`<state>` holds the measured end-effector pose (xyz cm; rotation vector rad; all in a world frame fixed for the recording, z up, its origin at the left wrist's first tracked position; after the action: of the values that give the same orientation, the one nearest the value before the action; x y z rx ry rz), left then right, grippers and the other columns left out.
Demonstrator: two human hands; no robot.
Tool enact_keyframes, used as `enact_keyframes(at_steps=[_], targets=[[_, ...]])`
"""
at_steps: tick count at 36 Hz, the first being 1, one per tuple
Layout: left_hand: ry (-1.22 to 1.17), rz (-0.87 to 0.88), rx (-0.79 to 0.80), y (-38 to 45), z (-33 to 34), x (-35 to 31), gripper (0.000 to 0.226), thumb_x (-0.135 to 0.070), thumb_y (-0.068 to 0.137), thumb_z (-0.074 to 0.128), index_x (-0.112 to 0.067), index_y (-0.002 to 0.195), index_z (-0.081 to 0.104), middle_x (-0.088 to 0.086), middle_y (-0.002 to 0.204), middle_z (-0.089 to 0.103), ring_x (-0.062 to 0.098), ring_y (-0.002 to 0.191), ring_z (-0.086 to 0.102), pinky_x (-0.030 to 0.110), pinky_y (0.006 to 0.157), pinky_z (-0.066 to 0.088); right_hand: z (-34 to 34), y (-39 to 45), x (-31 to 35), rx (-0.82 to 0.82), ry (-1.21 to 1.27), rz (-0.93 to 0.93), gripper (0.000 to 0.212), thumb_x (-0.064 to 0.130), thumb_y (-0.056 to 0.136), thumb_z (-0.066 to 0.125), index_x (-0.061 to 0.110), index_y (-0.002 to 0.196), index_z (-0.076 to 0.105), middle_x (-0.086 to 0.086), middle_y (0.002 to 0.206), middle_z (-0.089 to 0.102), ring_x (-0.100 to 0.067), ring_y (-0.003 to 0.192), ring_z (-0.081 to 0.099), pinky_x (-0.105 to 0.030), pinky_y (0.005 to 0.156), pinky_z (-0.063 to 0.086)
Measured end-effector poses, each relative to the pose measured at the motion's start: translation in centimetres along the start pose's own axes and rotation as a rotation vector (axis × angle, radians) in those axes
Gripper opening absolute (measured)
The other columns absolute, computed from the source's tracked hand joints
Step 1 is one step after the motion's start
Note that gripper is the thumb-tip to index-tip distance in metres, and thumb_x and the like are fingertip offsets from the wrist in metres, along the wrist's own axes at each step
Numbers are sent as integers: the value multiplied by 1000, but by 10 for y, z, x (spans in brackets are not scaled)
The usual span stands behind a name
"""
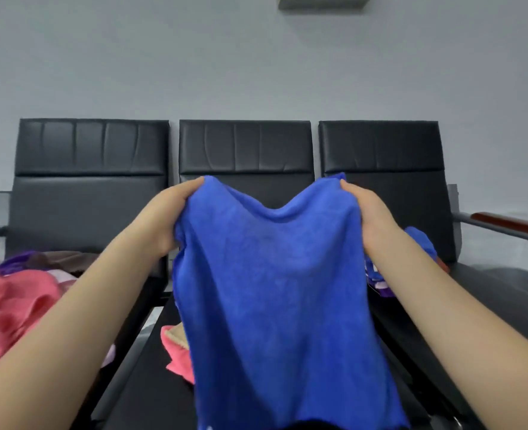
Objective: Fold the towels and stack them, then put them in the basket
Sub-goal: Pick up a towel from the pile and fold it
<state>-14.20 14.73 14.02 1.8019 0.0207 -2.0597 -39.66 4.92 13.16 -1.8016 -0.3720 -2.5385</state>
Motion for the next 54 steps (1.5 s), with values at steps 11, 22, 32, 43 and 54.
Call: enact_keyframes(at_steps=[11, 22, 32, 43, 54], targets=[[1129, 242, -191, 51, -63, 139, 16, -21, 95, 54, -15, 100, 68, 5, 97, 70, 25, 93, 61, 32, 79, 43, -64, 57, -136, -146, -725, -11, 35, 16, 96, 52, 12, 62, 48, -7, 67, 50, -20, 69, 43, -33, 59, 28], [1171, 202, -389, 84, -82, 199, 21, -28, 95, 54, -13, 98, 69, 8, 97, 69, 31, 93, 60, 34, 72, 43, -70, 97, -200, -217, -835, 50, 44, 18, 96, 51, 14, 54, 38, -4, 57, 40, -19, 59, 35, -35, 53, 23], [1168, -68, -267, 94, -89, 238, 25, -23, 93, 51, -10, 110, 64, 17, 113, 64, 36, 108, 57, 38, 88, 44, -61, 101, -226, -94, -1083, 129, 19, 14, 91, 51, 8, 75, 60, -13, 76, 60, -32, 85, 59, -34, 66, 41], [1113, 276, 21, -5, -40, 193, 8, -23, 91, 59, -18, 92, 65, -13, 79, 54, 6, 73, 51, 29, 74, 42, -46, 9, -181, 193, -1225, -380, 12, 34, 90, 62, 22, 95, 62, 11, 85, 55, -1, 77, 52, -27, 68, 38], [1155, 391, 487, -96, -15, 188, 26, -61, 78, 42, -37, 81, 51, -15, 76, 51, 9, 74, 52, 21, 64, 41, -55, -115, -190, 856, -1442, -723, 42, 61, 78, 62, 24, 95, 53, 11, 88, 55, -11, 81, 51, -34, 63, 45]])
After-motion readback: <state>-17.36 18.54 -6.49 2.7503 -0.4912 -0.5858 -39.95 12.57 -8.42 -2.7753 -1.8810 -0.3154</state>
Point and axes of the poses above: each hand's wrist, its own y-axis towards the middle knuckle, its own z-axis out of the palm, x = y × z, the point moved 1 cm from there along y, towards the middle knuckle
